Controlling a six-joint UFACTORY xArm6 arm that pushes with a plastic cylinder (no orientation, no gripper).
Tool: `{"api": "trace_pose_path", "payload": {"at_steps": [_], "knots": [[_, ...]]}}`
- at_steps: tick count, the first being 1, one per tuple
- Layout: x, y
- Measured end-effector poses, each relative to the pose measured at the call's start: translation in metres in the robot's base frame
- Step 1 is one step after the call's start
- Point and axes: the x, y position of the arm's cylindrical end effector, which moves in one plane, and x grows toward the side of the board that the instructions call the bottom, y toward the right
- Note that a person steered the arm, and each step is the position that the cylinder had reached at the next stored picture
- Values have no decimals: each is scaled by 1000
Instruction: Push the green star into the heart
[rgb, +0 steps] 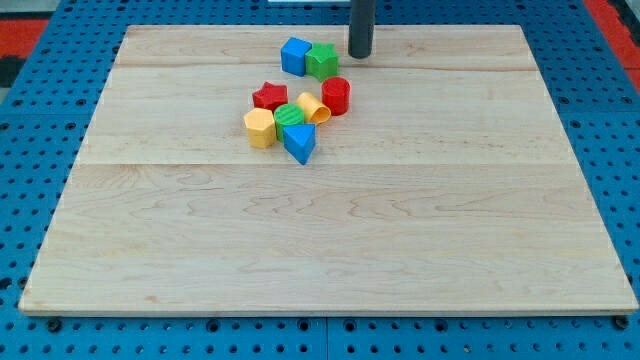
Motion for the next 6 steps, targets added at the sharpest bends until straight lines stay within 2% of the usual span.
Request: {"api": "trace_pose_path", "payload": {"at_steps": [1,2,4,6], "knots": [[-9,-13],[7,-47],[69,-50],[70,-20]]}}
